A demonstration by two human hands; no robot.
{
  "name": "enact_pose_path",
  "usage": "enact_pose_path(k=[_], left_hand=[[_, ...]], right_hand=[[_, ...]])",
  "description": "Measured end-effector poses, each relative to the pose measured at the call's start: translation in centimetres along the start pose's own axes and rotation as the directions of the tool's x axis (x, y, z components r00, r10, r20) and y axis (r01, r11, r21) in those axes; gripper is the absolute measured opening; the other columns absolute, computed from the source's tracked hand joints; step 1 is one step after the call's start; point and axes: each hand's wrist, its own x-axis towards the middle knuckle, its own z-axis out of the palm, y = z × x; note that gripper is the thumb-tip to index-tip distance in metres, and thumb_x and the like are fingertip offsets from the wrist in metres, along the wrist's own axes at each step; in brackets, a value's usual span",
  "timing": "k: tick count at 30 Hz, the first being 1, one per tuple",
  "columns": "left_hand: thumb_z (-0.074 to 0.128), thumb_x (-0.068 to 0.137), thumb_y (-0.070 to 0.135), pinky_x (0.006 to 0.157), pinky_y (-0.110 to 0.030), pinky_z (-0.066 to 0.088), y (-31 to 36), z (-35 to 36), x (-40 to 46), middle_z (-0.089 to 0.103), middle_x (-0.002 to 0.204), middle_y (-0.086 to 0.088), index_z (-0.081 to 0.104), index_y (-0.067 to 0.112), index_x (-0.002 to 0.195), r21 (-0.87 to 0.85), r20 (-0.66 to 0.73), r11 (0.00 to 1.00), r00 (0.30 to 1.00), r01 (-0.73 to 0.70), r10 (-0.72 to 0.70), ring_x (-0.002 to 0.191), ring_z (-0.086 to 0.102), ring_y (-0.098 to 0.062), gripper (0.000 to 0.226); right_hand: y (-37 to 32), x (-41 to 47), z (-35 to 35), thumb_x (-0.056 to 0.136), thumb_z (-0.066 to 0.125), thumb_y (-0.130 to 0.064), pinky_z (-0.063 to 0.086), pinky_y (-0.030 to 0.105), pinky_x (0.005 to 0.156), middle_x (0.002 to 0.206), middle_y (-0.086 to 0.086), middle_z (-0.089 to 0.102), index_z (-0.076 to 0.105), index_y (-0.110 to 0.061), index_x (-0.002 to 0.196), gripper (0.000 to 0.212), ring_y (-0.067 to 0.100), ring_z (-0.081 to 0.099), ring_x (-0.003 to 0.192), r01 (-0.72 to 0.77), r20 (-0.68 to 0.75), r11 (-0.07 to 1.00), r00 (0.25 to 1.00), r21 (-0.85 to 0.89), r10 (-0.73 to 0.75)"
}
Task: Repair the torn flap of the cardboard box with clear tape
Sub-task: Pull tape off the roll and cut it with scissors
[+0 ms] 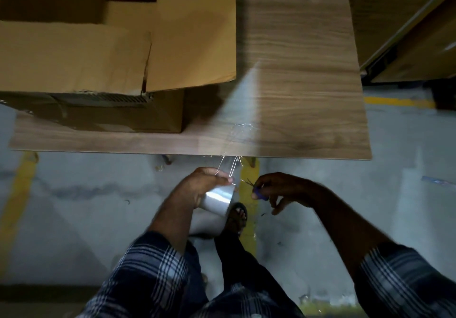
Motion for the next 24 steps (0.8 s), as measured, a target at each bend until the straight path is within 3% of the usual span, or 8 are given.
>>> enact_pose_path(k=[2, 6, 8, 15, 17, 20, 22, 24], left_hand=[[0.080, 0.079, 0.001, 0.051, -0.013, 0.050, 0.0, -0.2, 0.3, 0.073, 0.061, 0.003, 0.074, 0.009, 0.085, -0.022, 0.009, 0.999, 0.999, 0.040, -0.040, 0.055, 0.069, -0.005, 0.011], [0.094, 0.062, 0.023, 0.090, -0.033, 0.053, 0.1, -0.7, 0.7, 0.078, 0.101, -0.009, 0.080, 0.020, 0.092, 0.037, 0.038, 0.994, 0.993, 0.107, -0.108, 0.098, 0.070, -0.024, 0.034], [0.087, 0.074, 0.017, 0.076, -0.026, 0.050, 0.4, -0.6, 0.4, 0.076, 0.110, -0.011, 0.079, 0.018, 0.101, 0.041, 0.026, 0.991, 0.992, 0.125, -0.126, 0.093, 0.066, -0.021, 0.029], [0.080, 0.081, 0.009, 0.070, -0.020, 0.038, 0.8, -0.3, 0.5, 0.075, 0.086, 0.001, 0.077, 0.009, 0.091, 0.071, 0.034, 0.994, 0.996, 0.077, -0.080, 0.088, 0.060, -0.008, 0.010], [0.079, 0.081, 0.008, 0.084, -0.023, 0.043, 0.8, -0.2, 0.5, 0.077, 0.078, 0.004, 0.080, 0.013, 0.081, 0.062, 0.056, 0.996, 0.996, 0.059, -0.062, 0.092, 0.062, -0.009, 0.006], [0.075, 0.084, 0.007, 0.106, -0.034, 0.037, 0.7, -0.2, 0.3, 0.077, 0.070, 0.009, 0.080, 0.025, 0.060, 0.077, 0.089, 0.996, 0.994, 0.054, -0.061, 0.090, 0.063, -0.010, 0.030], [0.079, 0.081, 0.009, 0.107, -0.039, 0.044, 0.6, -0.3, 0.5, 0.079, 0.080, -0.001, 0.083, 0.018, 0.071, 0.059, 0.078, 0.997, 0.995, 0.053, -0.058, 0.094, 0.068, -0.022, 0.014], [0.078, 0.082, 0.005, 0.088, -0.035, 0.058, 0.8, -0.3, 0.3, 0.078, 0.090, -0.016, 0.080, 0.004, 0.089, -0.004, 0.075, 0.998, 0.995, 0.064, -0.063, 0.082, 0.073, -0.025, 0.008]], right_hand=[[-0.8, 0.7, -0.1, 0.088, 0.076, -0.025, 0.062, 0.044, 0.076, 0.087, 0.006, 0.060, 0.071, -0.009, 0.107, 0.025, 0.018, 0.060, 0.070, 0.028, 0.006, 0.999, 1.000, 0.020, -0.028], [-1.8, 1.6, -0.5, 0.085, 0.078, -0.026, 0.062, 0.038, 0.073, 0.086, 0.007, 0.060, 0.072, -0.008, 0.106, 0.028, 0.016, 0.061, 0.069, 0.058, 0.044, 0.998, 0.997, 0.023, -0.059], [-1.8, 1.8, -0.6, 0.081, 0.077, -0.032, 0.061, 0.036, 0.069, 0.090, 0.010, 0.060, 0.072, -0.006, 0.109, 0.038, 0.017, 0.061, 0.069, 0.070, 0.064, 0.997, 0.995, 0.026, -0.072], [-2.2, 2.6, -0.7, 0.096, 0.064, -0.021, 0.062, 0.036, 0.071, 0.094, 0.012, 0.060, 0.073, -0.011, 0.107, 0.017, 0.016, 0.061, 0.071, 0.079, 0.090, 0.997, 0.993, 0.011, -0.080], [-2.6, 2.7, -0.7, 0.087, 0.071, -0.030, 0.061, 0.035, 0.070, 0.095, 0.013, 0.060, 0.076, -0.015, 0.103, 0.022, 0.016, 0.060, 0.072, 0.082, 0.098, 0.997, 0.992, 0.010, -0.082], [-2.8, 2.9, -0.8, 0.080, 0.074, -0.032, 0.060, 0.031, 0.066, 0.098, 0.016, 0.063, 0.074, -0.011, 0.109, 0.036, 0.015, 0.060, 0.070, 0.097, 0.116, 0.995, 0.989, -0.009, -0.095], [-2.6, 2.8, -1.0, 0.088, 0.075, -0.018, 0.060, 0.030, 0.063, 0.084, 0.010, 0.067, 0.072, -0.007, 0.117, 0.032, 0.017, 0.058, 0.066, 0.118, 0.101, 0.992, 0.988, -0.045, -0.113], [-2.5, 2.6, -1.2, 0.089, 0.074, -0.012, 0.059, 0.028, 0.061, 0.065, -0.001, 0.066, 0.071, -0.006, 0.121, 0.032, 0.016, 0.057, 0.062, 0.144, 0.085, 0.986, 0.987, -0.085, -0.137]])
